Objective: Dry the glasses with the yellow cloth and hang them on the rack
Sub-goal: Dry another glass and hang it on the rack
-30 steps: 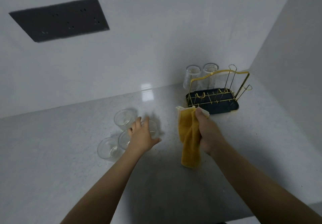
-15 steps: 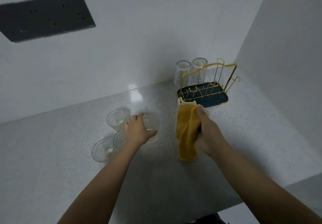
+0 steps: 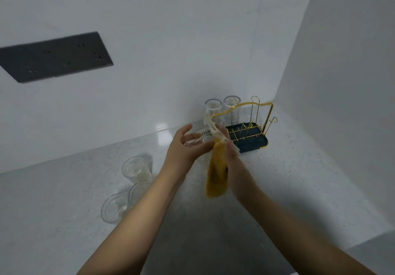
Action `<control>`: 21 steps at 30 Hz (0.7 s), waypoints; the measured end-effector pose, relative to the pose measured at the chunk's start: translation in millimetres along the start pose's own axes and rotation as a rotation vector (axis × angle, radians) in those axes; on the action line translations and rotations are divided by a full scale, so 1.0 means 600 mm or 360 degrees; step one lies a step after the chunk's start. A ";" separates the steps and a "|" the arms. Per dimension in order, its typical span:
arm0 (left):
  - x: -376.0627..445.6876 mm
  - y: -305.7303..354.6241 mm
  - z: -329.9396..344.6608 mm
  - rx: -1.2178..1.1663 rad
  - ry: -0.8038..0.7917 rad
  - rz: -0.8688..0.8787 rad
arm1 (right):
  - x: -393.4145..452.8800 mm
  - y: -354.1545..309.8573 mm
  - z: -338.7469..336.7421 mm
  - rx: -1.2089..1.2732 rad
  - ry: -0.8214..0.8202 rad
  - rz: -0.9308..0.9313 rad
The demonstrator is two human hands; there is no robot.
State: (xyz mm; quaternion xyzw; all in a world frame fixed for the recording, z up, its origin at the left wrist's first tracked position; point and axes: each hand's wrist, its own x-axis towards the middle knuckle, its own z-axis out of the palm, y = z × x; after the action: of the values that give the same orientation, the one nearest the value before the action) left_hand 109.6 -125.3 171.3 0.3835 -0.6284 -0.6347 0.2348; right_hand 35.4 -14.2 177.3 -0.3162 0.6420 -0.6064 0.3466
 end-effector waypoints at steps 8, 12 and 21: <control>0.008 0.030 0.024 -0.0197 -0.0211 -0.0122 | 0.050 -0.010 -0.038 -0.0267 0.0247 0.0032; 0.015 0.043 0.019 -0.0260 -0.0249 -0.0165 | 0.072 -0.023 -0.064 0.0122 0.0011 0.0415; 0.000 0.024 0.067 0.0296 -0.0119 0.0158 | 0.093 -0.026 -0.075 0.0829 0.0320 0.0600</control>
State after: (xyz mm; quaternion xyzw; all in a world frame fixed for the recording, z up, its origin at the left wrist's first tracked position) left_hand 75.5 -101.9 181.9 0.3479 -0.7111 -0.5753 0.2058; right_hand -33.1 -36.2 190.5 -0.0311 0.5435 -0.7035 0.4569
